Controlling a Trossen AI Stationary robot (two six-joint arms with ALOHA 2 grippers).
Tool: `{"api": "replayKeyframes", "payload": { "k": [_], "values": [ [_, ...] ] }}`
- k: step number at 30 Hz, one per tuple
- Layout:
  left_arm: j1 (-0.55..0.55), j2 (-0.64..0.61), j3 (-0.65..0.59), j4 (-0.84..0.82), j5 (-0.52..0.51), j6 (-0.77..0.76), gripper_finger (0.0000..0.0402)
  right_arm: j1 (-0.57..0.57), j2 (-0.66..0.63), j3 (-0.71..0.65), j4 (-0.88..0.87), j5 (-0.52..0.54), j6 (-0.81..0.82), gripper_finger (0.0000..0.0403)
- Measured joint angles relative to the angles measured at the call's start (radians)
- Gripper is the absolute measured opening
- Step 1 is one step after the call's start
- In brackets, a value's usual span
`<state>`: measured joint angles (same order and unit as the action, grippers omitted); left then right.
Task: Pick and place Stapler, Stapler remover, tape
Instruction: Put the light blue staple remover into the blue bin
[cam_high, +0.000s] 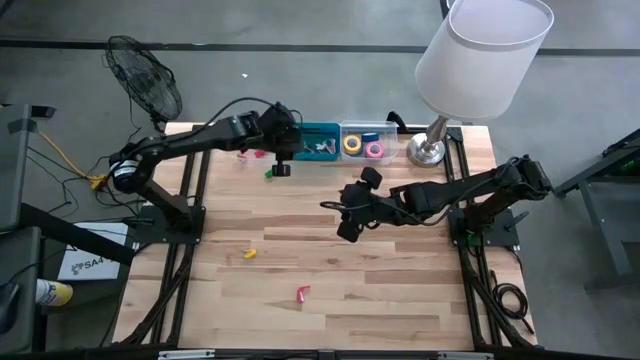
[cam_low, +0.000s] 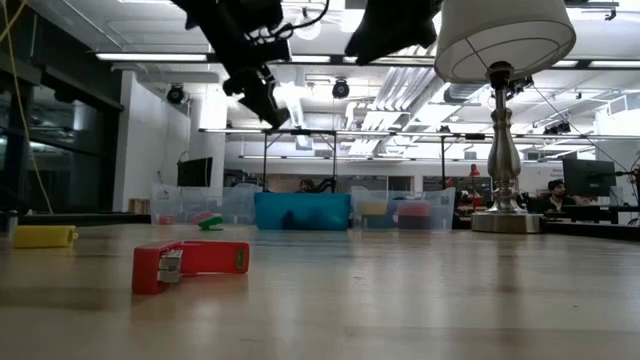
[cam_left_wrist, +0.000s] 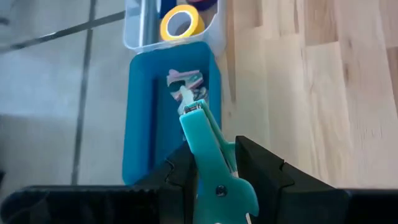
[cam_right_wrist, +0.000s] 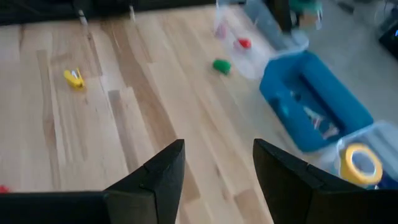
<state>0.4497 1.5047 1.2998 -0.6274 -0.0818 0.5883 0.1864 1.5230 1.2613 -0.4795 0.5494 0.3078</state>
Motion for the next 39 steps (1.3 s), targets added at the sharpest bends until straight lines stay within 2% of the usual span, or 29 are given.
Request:
{"api": "replayKeyframes", "payload": {
  "k": [3,13,22,33,35,39],
  "values": [
    [0.041,0.032,0.0,0.05,0.079,0.028,0.0092,-0.021,0.0,0.0,0.062,-0.028,-0.053,0.0181],
    [0.168,0.181,-0.001,0.182,0.251,0.062,0.0092,-0.134,0.0,0.0,0.108,-0.252,-0.108,0.0181],
    [0.247,0.261,-0.001,0.228,0.258,0.083,0.0092,-0.148,-0.01,0.0,0.175,-0.301,-0.124,0.0181],
    [0.257,0.317,-0.001,0.237,0.279,0.124,0.0092,-0.137,-0.013,-0.001,0.237,-0.302,-0.05,0.0181],
    [0.257,0.325,-0.001,0.241,0.282,0.123,0.0092,-0.136,-0.015,-0.038,0.3,-0.31,-0.023,0.0181],
    [0.257,0.327,-0.001,0.243,0.282,0.115,0.0092,-0.139,-0.064,-0.208,0.543,-0.316,0.069,0.0181]
  ]
}}
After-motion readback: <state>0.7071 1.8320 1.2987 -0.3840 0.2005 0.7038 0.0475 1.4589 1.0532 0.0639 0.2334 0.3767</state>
